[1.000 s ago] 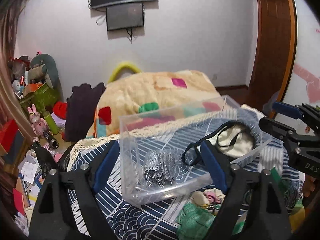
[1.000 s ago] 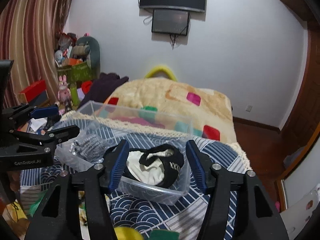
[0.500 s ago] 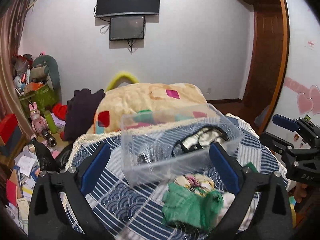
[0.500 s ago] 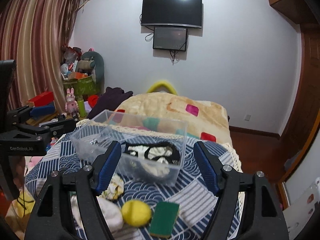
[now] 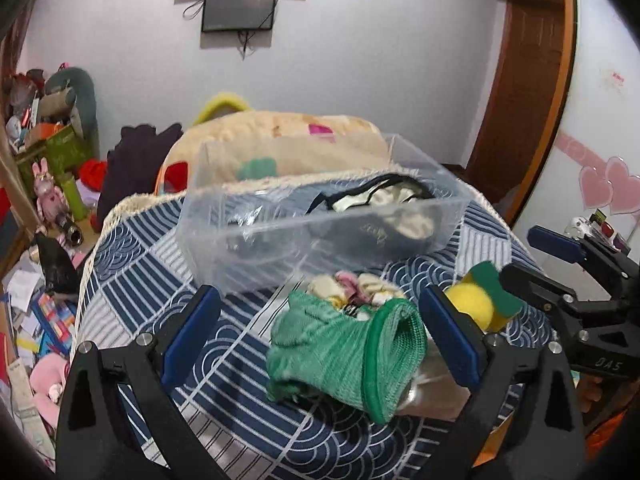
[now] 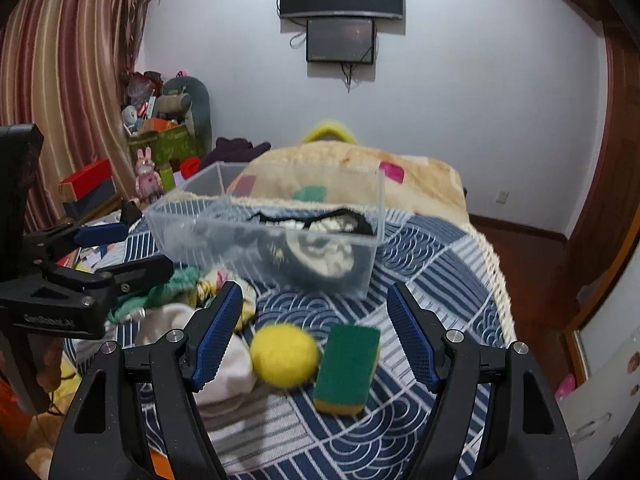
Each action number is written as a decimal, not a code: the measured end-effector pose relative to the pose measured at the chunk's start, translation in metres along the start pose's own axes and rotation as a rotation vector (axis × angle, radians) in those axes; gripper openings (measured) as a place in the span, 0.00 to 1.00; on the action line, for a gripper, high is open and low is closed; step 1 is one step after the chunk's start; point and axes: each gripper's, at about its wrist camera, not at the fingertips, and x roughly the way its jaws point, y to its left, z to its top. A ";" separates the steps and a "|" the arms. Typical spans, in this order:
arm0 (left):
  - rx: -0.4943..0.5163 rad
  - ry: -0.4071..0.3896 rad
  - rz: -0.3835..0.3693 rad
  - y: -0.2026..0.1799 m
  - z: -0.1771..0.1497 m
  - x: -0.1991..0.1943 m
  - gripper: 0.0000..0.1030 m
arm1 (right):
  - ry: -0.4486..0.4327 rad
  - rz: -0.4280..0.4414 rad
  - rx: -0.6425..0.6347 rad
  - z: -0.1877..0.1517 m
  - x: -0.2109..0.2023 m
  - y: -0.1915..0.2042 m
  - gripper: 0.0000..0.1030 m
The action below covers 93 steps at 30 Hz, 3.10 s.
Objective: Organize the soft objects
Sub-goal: 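Grasp the green knit glove with the left tool while the right tool grasps the green-yellow sponge, then lower the glove into the clear box with the left tool while the right tool drops the sponge in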
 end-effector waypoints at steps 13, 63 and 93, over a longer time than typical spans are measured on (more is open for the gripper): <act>-0.089 0.015 0.113 0.049 -0.030 -0.002 0.96 | 0.067 0.032 -0.001 -0.019 0.014 0.006 0.70; -0.022 -0.124 0.079 0.037 -0.010 -0.039 0.20 | 0.105 -0.032 0.061 -0.031 0.004 -0.027 0.32; 0.004 -0.129 0.017 0.028 0.069 0.031 0.20 | -0.059 0.023 -0.038 0.072 0.052 0.007 0.32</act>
